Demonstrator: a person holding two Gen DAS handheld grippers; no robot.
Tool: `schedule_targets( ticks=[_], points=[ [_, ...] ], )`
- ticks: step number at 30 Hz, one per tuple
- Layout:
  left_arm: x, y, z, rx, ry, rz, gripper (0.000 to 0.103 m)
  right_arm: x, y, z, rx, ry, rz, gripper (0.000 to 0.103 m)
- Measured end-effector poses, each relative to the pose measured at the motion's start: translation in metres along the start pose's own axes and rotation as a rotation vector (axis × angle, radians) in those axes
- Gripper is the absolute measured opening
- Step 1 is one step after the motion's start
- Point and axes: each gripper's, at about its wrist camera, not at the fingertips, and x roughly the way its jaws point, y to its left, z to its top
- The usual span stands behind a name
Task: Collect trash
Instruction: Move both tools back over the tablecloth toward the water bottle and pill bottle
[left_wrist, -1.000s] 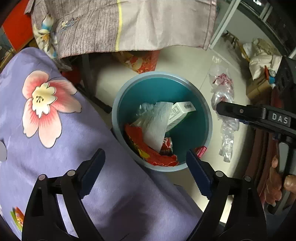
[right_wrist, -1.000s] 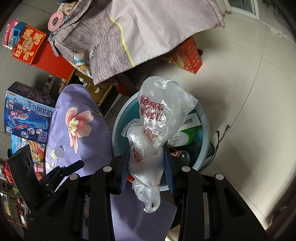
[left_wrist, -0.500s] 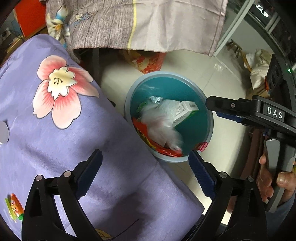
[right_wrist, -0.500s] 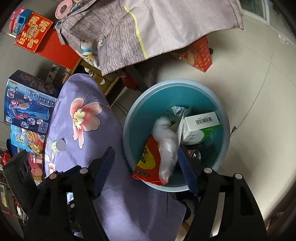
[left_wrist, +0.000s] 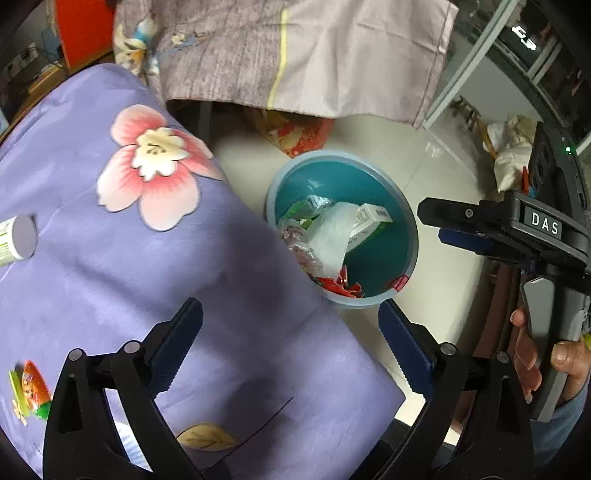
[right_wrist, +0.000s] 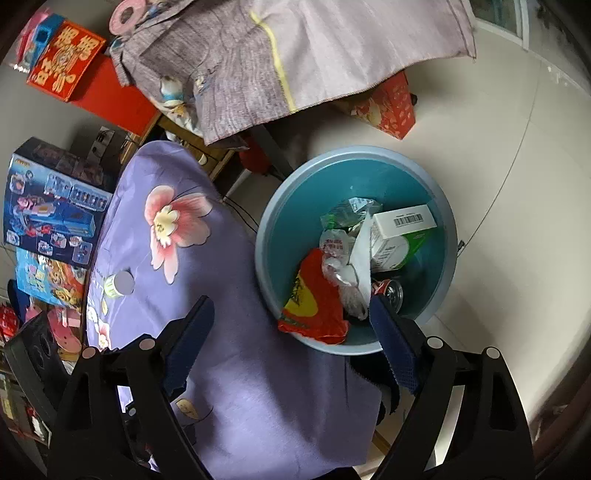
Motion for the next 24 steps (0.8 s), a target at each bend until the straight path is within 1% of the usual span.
schedule_targets(
  ticks=[6,11,16,24],
  points=[
    [-0.025,0.016,-0.017,-0.025,-0.042,0.002,0.098,-0.005,0.027,-0.013,-0.042,0.001,-0.007,0.082],
    [-0.045,0.04,-0.035,-0.054,-0.074,0.011,0.098,0.002,0.061,-0.026,-0.105,0.029,-0.013,0.082],
    [-0.062,0.076,-0.055,-0.111,-0.093,0.03,0.098,0.02,0.104,-0.04,-0.186,0.072,-0.012,0.082],
    [-0.092,0.149,-0.096,-0.229,-0.126,0.08,0.098,0.051,0.167,-0.063,-0.287,0.137,-0.014,0.082]
  ],
)
